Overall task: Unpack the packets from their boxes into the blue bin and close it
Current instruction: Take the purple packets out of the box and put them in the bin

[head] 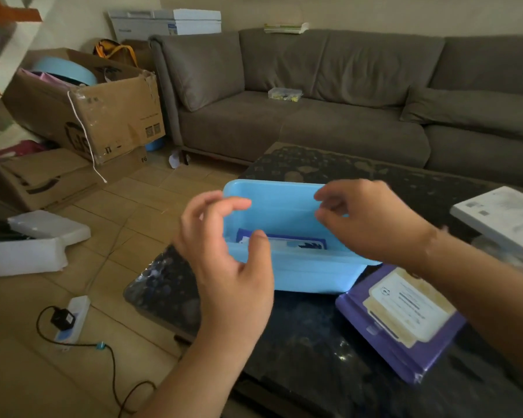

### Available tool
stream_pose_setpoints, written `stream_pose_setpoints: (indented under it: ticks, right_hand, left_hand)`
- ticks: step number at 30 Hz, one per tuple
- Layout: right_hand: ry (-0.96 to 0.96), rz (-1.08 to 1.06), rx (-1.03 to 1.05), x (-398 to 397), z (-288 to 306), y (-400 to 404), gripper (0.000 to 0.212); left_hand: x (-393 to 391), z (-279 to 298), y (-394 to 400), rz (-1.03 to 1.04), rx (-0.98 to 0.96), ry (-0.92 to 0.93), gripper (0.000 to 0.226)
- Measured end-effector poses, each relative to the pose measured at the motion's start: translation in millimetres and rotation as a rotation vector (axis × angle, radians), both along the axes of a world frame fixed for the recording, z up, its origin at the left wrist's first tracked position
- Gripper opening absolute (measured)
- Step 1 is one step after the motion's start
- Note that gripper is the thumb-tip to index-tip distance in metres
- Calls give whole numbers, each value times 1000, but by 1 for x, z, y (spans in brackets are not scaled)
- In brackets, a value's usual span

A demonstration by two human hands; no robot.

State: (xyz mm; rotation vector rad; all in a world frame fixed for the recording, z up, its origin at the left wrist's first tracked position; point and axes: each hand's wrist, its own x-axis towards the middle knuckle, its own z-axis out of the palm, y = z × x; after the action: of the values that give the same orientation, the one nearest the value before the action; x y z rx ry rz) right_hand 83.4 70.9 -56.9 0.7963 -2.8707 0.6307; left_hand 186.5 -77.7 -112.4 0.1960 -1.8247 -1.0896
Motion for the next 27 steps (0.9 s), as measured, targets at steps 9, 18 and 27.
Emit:
stream_pose_setpoints:
  ticks: [9,18,27]
  right_hand:
    - [-46,-114,76,115,-87,135,91]
    - [62,-238,282,123,-132,146,57]
    - [281,-227,-206,96,-139,155,37]
  left_hand:
    - [19,-38,53,-469,-155,-404,18]
    - [23,-70,79,-587,-582,-747,28]
    - [21,-73,93,-686,-744,-569,39]
